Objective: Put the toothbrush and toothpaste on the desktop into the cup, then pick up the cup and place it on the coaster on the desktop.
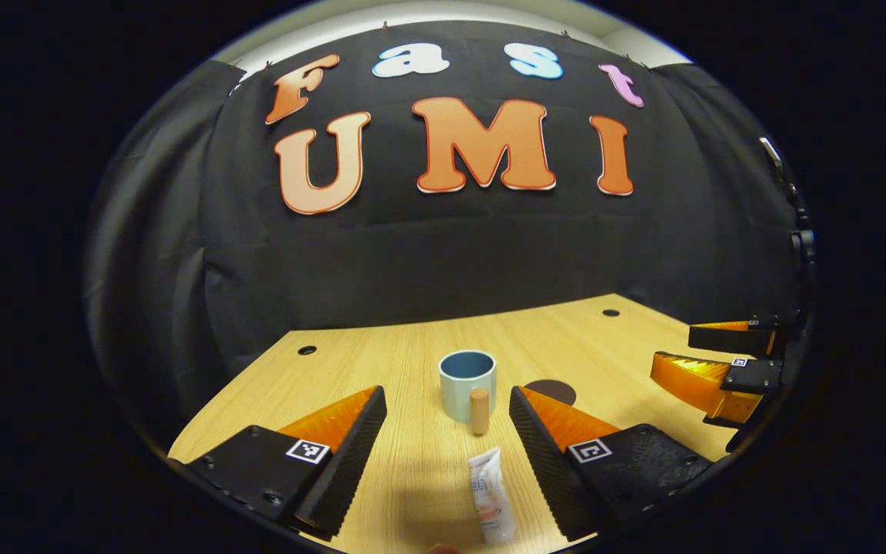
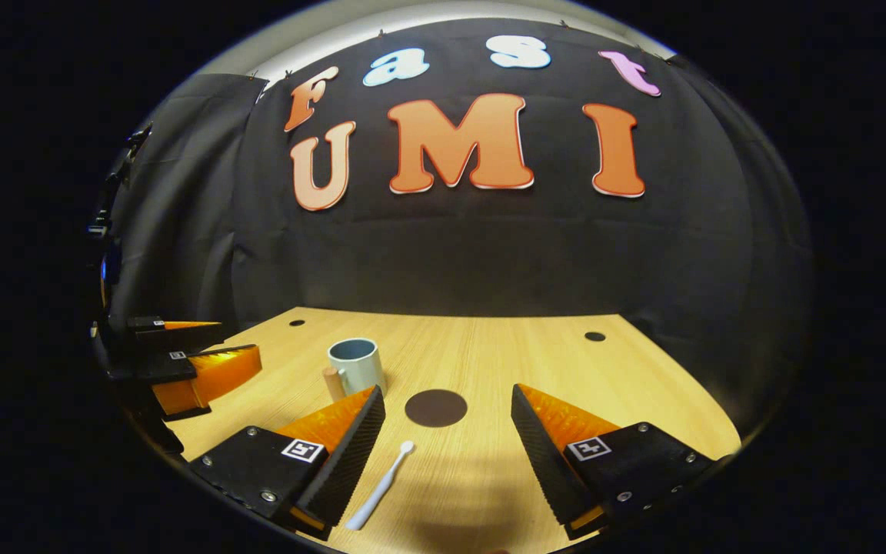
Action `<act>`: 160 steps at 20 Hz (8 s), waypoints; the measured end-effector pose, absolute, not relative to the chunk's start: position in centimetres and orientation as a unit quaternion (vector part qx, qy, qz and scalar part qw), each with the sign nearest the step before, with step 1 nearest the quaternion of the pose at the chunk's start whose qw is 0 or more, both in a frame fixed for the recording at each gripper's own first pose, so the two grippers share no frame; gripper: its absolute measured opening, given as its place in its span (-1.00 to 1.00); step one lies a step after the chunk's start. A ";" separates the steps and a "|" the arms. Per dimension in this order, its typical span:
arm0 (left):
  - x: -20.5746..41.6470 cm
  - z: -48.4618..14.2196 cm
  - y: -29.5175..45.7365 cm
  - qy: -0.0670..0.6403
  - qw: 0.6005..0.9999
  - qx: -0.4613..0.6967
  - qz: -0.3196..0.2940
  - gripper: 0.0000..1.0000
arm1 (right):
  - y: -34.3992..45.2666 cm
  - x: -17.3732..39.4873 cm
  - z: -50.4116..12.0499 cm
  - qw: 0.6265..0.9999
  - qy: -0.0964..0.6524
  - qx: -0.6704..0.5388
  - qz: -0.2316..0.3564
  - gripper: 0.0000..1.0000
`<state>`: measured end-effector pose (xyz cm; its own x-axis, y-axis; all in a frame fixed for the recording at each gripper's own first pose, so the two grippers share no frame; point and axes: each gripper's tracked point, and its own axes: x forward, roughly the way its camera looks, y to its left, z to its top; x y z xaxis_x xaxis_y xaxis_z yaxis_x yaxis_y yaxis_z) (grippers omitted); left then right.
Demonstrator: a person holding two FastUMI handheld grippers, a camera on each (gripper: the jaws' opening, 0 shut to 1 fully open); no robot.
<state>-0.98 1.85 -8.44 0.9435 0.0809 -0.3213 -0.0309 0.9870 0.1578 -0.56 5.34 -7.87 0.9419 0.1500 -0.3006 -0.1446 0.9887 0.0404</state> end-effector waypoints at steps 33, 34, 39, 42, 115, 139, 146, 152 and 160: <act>-3.3 -24.1 0.5 0.417 0.908 -0.029 0.014 0.35 | 11.2 -1.0 -20.0 0.909 0.378 0.115 0.134 -0.91; -3.1 -24.2 0.2 0.420 0.907 -0.037 0.012 0.28 | 11.0 -0.9 -19.6 0.912 0.371 0.114 0.135 -0.90; -2.4 -23.8 -0.9 0.415 0.907 -0.068 -0.003 -0.66 | 9.9 -0.7 -17.9 0.919 0.348 0.125 0.134 -0.91; -2.1 -24.0 -1.5 0.405 0.912 -0.066 -0.020 -0.80 | 9.6 -0.7 -17.3 0.922 0.338 0.134 0.136 -0.91; 2.2 -15.3 12.3 0.072 0.997 -0.022 -0.013 0.90 | 17.5 19.3 -1.6 0.969 -0.004 0.175 0.174 -0.92; 2.9 -17.2 8.9 0.140 0.987 -0.074 -0.018 0.91 | 14.4 17.2 -0.7 0.981 -0.028 0.052 0.186 0.67; 5.2 -13.6 5.8 0.187 0.980 -0.068 -0.019 0.90 | 10.1 13.5 2.8 0.981 -0.058 0.034 0.181 0.89; 6.8 -15.0 3.6 0.269 0.963 -0.023 0.007 0.91 | 4.3 11.5 3.1 0.985 -0.063 0.039 0.157 0.94; 9.3 -17.5 2.3 0.342 0.939 0.007 0.037 0.90 | -2.0 8.4 3.6 0.987 -0.076 0.046 0.135 0.93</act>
